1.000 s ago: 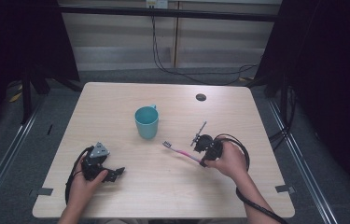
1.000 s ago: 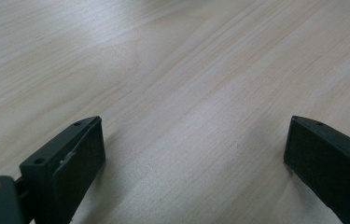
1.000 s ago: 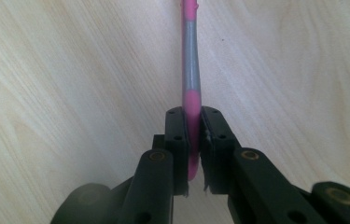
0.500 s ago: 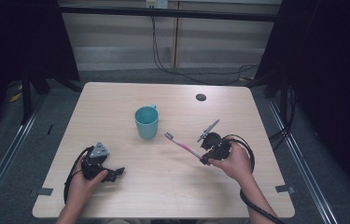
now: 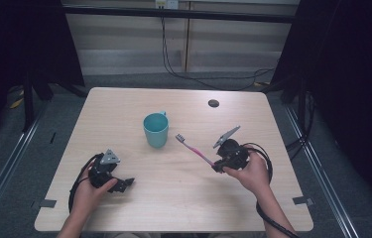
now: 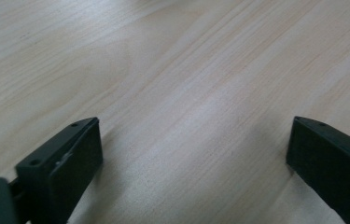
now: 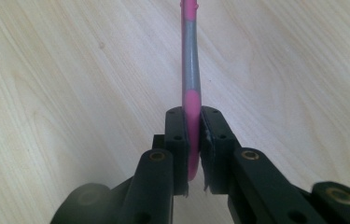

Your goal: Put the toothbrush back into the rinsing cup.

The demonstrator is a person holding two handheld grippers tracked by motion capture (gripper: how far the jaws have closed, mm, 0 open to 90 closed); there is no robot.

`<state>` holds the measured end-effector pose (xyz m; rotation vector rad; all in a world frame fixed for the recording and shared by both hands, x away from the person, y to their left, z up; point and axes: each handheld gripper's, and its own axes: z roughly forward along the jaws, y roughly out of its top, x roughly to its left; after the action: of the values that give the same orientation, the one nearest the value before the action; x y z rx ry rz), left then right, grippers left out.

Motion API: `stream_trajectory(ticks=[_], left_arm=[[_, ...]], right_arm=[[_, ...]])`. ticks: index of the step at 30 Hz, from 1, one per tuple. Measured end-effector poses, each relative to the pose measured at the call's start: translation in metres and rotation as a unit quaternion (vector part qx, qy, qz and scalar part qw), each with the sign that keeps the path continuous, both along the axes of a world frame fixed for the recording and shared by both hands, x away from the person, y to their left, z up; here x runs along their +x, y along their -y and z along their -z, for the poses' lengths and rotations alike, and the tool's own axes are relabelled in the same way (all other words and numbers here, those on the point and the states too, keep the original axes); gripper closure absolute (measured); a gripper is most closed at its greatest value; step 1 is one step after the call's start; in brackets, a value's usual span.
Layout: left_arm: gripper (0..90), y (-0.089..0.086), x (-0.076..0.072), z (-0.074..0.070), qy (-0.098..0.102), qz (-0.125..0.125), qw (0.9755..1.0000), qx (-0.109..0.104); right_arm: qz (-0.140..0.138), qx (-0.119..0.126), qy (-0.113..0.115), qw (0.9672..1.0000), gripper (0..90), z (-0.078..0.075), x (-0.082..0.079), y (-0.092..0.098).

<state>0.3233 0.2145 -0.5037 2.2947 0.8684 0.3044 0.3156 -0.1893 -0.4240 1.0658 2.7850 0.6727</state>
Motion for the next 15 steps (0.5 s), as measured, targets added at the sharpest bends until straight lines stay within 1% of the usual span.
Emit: stream_trajectory(ticks=[2,3,4,6,7,8,9,10,11,13,15], left_arm=[[9.4,0.002,0.0,-0.002,-0.001,0.0,1.0,0.003],[14.0,0.004,0.002,-0.005,-0.003,0.005,1.0,0.001],[14.9,0.004,0.002,-0.005,-0.003,0.005,1.0,0.001],[14.8,0.007,0.003,-0.01,-0.003,0.008,1.0,-0.003],[14.9,0.009,0.003,-0.012,-0.004,0.006,0.9999,-0.01],[14.9,0.009,0.004,-0.014,-0.001,0.009,0.9999,-0.011],[14.8,0.012,0.005,-0.019,0.0,0.011,0.9997,-0.023],[14.8,0.012,0.005,-0.019,0.0,0.011,0.9997,-0.023],[14.8,0.014,0.006,-0.022,-0.002,0.009,0.9996,-0.028],[14.8,0.017,0.007,-0.026,-0.005,0.006,0.9988,-0.048],[14.8,0.02,0.007,-0.03,-0.001,0.01,0.9985,-0.054]], right_arm=[[-0.003,0.007,0.002,1.0,82.2,0.0,0.0,0.0],[-0.002,0.01,0.004,0.9999,82.2,0.0,0.0,0.0],[-0.002,0.01,0.004,0.9999,82.2,0.0,0.0,0.0],[-0.002,0.016,0.007,0.9999,82.2,0.0,0.0,0.001],[0.001,0.019,0.009,0.9998,82.2,0.0,0.0,0.001],[0.0,0.024,0.01,0.9997,82.2,0.0,0.0,0.001],[0.002,0.029,0.011,0.9995,82.2,0.0,0.0,0.002],[0.002,0.029,0.011,0.9995,82.2,0.0,0.0,0.002],[0.003,0.031,0.012,0.9995,82.2,-0.001,-0.001,0.002],[0.005,0.039,0.013,0.9991,82.2,-0.001,-0.001,0.002],[0.006,0.042,0.016,0.999,82.2,-0.001,-0.002,0.003]])
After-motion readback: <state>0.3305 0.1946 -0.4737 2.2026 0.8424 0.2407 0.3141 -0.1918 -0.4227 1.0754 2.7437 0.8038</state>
